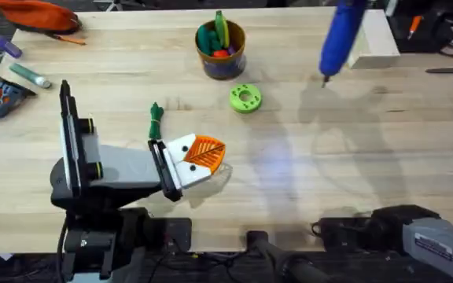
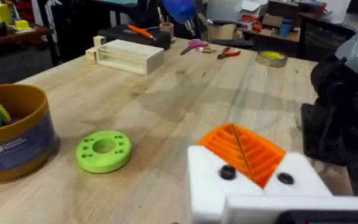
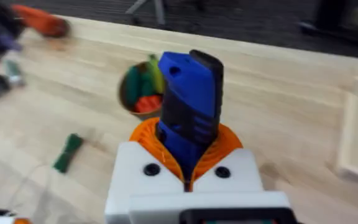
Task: Pick up the gripper from the table and insert it into the empty holder that is missing its gripper. Then pick up a screw, insert it into the mounting hole, and use the screwdriver to tighten it. Finally, clean up the table by picking up the vegetable and placing it into the bucket.
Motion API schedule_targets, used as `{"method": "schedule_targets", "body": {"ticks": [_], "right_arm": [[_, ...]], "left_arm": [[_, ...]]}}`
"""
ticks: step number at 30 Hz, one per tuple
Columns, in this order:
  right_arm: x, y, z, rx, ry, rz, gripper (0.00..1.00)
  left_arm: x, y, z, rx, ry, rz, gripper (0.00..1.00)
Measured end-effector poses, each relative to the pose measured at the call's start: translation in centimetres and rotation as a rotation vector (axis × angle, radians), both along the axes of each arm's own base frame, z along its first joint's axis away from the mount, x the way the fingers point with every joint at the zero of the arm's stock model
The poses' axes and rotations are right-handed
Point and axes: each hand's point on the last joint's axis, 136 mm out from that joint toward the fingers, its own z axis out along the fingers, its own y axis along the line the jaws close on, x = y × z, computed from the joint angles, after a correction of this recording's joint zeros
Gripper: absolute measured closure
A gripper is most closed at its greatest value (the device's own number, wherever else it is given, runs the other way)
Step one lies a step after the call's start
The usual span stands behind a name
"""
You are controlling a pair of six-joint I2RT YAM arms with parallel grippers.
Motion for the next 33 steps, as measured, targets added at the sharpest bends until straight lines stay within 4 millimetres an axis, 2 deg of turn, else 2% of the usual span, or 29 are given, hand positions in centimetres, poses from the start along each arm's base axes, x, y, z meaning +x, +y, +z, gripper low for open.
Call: {"method": "schedule_targets", "body": {"ticks": [7, 14, 19, 23, 27, 30, 33], "right_arm": [[-1.2, 6.2, 3.7, 0.126, -0.188, 0.399, 0.978], [-4.5, 11.3, 7.4, 0.167, -0.386, 0.674, 0.978], [-7.0, 14.3, 9.2, 0.196, -0.472, 0.793, 0.978], [-8.5, 16.3, 10.0, 0.225, -0.488, 0.832, 0.978], [-9.7, 17.9, 9.9, 0.248, -0.459, 0.855, 0.978], [-10.3, 18.6, 9.5, 0.26, -0.432, 0.87, 0.978], [-10.0, 18.6, 8.6, 0.271, -0.41, 0.859, 0.978]], "left_arm": [[0.0, 0.0, 0.0, 0.0, 0.0, 0.0, 0.994], [0.0, 0.0, 0.0, 0.0, 0.0, 0.0, 0.994], [0.0, 0.0, 0.0, 0.0, 0.0, 0.0, 0.994], [0.0, 0.0, 0.0, 0.0, 0.0, 0.0, 0.994], [0.0, 0.0, 0.0, 0.0, 0.0, 0.0, 0.994], [0.0, 0.0, 0.0, 0.0, 0.0, 0.0, 0.994], [0.0, 0.0, 0.0, 0.0, 0.0, 0.0, 0.994]]}}
